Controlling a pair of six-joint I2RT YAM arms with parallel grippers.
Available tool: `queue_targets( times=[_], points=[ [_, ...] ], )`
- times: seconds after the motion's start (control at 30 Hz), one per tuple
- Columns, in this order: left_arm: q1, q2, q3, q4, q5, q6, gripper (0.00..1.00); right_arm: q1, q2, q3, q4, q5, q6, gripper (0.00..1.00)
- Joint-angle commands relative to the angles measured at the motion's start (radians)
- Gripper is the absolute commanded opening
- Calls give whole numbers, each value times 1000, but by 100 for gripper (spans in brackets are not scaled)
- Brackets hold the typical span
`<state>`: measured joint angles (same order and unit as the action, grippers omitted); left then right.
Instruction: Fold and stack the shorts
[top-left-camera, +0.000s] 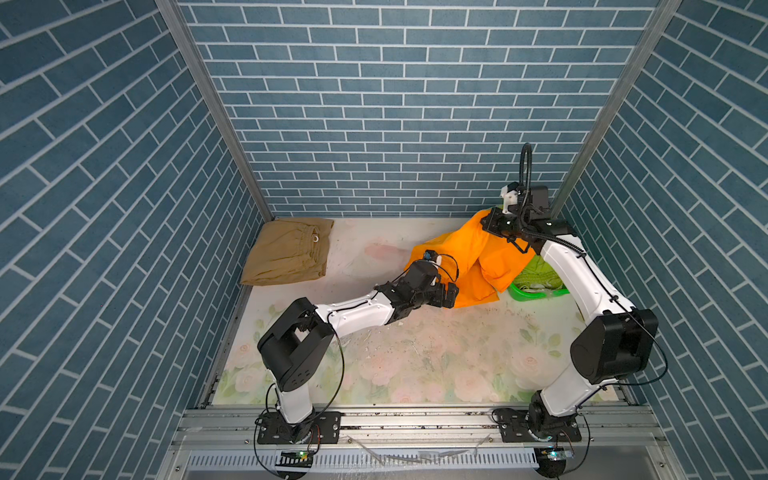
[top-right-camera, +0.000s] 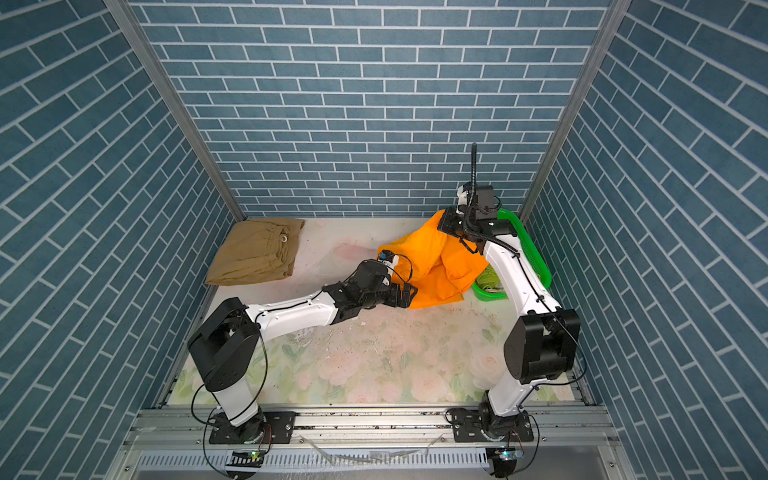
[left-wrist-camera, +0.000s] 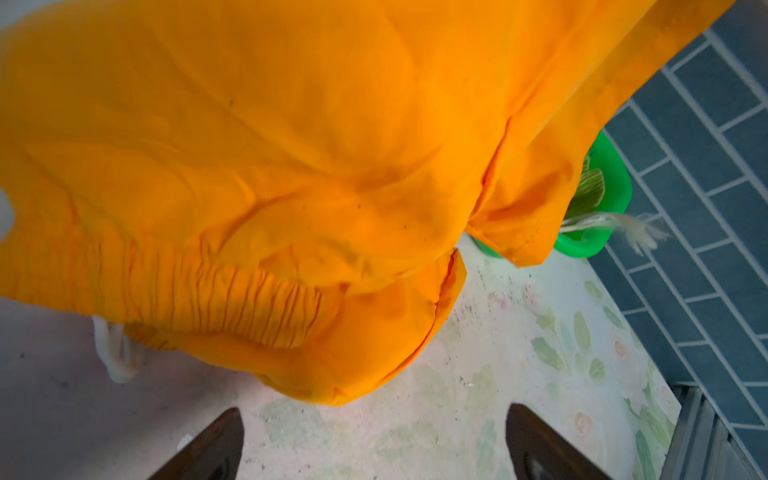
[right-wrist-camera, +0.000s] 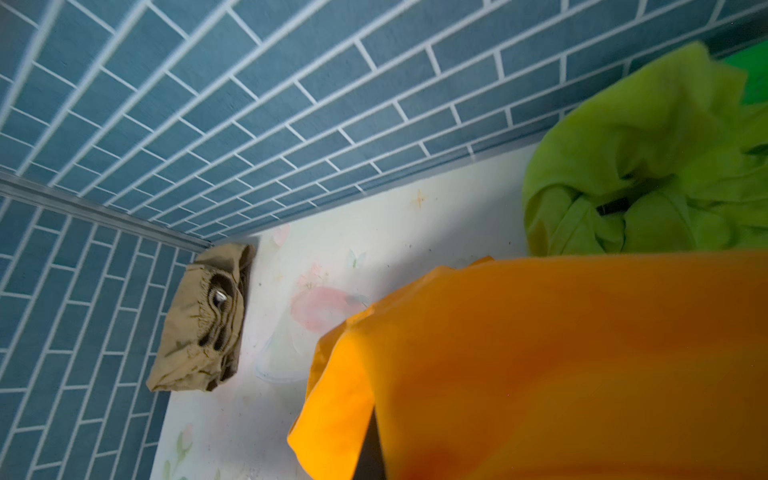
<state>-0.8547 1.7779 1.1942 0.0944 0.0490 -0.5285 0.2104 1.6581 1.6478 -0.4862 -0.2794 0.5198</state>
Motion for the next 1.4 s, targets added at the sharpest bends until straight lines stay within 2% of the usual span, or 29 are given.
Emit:
queue_targets(
  times=[0.0, 0.2, 0.37, 0.47, 0.6, 0.9, 1.03, 1.2, 1.27, 1.3, 1.37],
  points=[
    [11, -11, 43, -34, -52, 35, 100, -13, -36, 56, -29, -33, 24, 0],
    [27, -21, 65, -40, -54, 32, 100, -18, -41, 110, -24, -69, 59, 0],
    [-9, 12, 84, -11, -89, 57, 100, -15, -43, 120, -1, -94, 94, 0],
    [-53, 43, 123, -18, -195, 137, 100, -11, -40, 106, 25, -111, 120, 0],
    [-123, 105, 135, 45, -435, 219, 100, -5, -35, 95, 51, -124, 153, 0],
    [-196, 284, 255, 185, -737, 377, 100, 15, -13, 153, 63, -143, 197, 0],
    [-195, 348, 314, 170, -825, 373, 100, 17, -15, 161, 67, -146, 204, 0],
    [-192, 407, 355, 155, -857, 351, 99, 17, -18, 167, 67, -150, 204, 0],
    [-182, 418, 367, 136, -869, 333, 92, 17, -20, 168, 65, -155, 206, 0],
    [-175, 416, 363, 138, -869, 327, 85, 17, -21, 168, 63, -155, 206, 0],
    [-152, 413, 354, 138, -845, 314, 64, 17, -26, 167, 59, -155, 202, 0]
  ],
)
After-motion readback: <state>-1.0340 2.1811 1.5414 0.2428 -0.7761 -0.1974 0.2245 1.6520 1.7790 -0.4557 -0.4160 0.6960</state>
